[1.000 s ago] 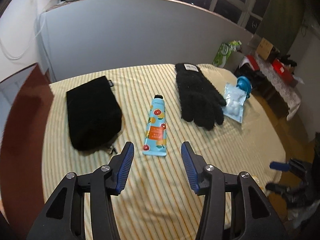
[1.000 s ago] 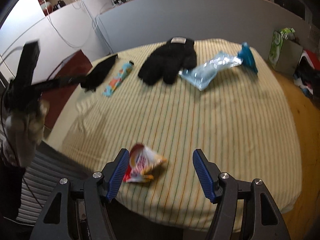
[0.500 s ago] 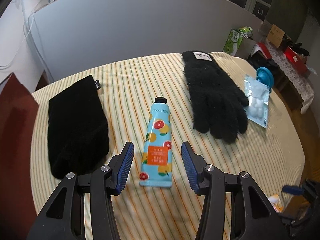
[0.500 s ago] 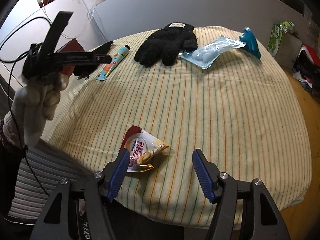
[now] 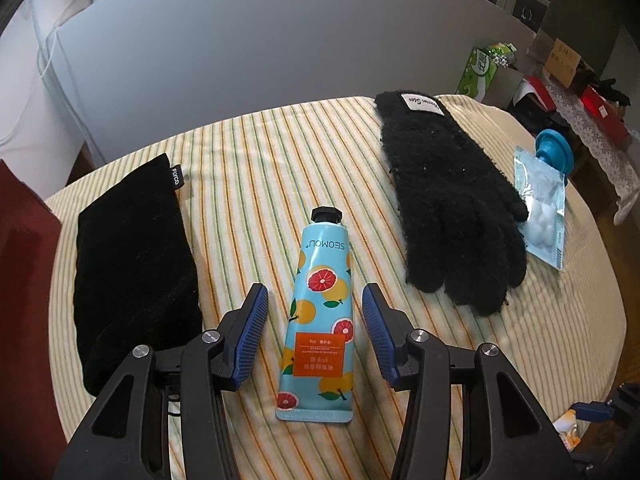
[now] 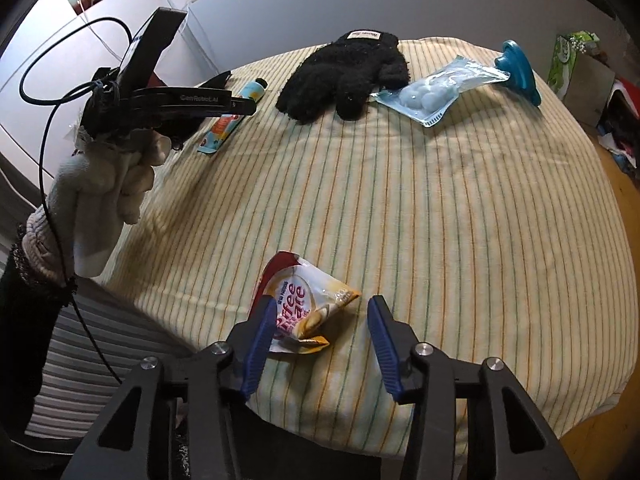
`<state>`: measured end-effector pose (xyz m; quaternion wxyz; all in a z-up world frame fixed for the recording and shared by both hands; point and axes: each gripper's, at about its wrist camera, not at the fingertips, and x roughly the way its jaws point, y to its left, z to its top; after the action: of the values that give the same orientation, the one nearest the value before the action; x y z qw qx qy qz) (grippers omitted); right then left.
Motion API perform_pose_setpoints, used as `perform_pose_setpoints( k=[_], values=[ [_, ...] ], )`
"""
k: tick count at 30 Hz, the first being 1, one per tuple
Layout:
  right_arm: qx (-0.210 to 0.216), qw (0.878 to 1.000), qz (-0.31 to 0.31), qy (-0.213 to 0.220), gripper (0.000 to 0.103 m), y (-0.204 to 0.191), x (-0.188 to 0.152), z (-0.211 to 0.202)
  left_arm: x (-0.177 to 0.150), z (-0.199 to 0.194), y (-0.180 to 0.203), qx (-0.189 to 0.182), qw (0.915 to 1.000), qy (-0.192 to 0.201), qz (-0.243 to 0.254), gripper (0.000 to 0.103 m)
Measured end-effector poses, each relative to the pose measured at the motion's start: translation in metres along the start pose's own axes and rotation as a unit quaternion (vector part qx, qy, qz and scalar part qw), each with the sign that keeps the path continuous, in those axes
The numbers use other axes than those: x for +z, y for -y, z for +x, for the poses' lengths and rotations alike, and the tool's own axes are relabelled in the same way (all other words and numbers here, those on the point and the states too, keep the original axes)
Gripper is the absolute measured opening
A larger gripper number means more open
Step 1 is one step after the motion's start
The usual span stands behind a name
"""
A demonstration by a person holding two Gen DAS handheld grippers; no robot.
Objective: Organize soft objects
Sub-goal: 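Grasp the grapefruit tube with the left tool while the right tool grasps the coffee packet, then drop the grapefruit tube from the left tool while the right tool drops the coffee packet into the red box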
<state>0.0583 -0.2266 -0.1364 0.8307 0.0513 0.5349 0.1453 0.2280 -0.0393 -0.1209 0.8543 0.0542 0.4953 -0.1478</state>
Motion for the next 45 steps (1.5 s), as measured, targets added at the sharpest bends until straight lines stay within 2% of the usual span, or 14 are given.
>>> perform_pose_setpoints(
  k=[3, 10, 12, 21, 30, 41, 45],
  values=[
    [-0.011, 1.0, -0.006, -0.004, 0.037, -0.004, 0.003, 0.004, 0.002, 0.001, 0.001, 0.004, 1.0, 0.003, 0.002, 0.048],
    [-0.028, 0.999, -0.042, -0.009, 0.028, -0.017, -0.001, 0.007, 0.0, 0.0, 0.009, 0.009, 0.9996, 0.008, 0.025, 0.029],
    [-0.023, 0.999, -0.043, -0.01, 0.024, -0.016, -0.001, 0.007, -0.001, -0.001, 0.01, 0.008, 0.9995, 0.012, 0.028, 0.029],
    [-0.009, 1.0, -0.025, 0.002, 0.018, -0.011, -0.001, 0.004, -0.005, -0.004, 0.008, -0.003, 0.9998, 0.018, 0.011, 0.029],
    [-0.019, 0.999, -0.012, 0.026, 0.013, 0.0, 0.008, -0.001, -0.008, -0.012, 0.001, -0.021, 0.9993, 0.028, -0.011, 0.029],
    [-0.029, 0.998, -0.009, 0.048, 0.012, 0.007, 0.018, -0.003, -0.015, -0.02, -0.003, -0.024, 0.9988, 0.039, -0.019, 0.029],
    [-0.039, 0.997, -0.019, 0.061, 0.012, 0.004, 0.021, -0.009, -0.016, -0.026, -0.009, -0.033, 0.9975, 0.049, -0.04, 0.029]
  ],
)
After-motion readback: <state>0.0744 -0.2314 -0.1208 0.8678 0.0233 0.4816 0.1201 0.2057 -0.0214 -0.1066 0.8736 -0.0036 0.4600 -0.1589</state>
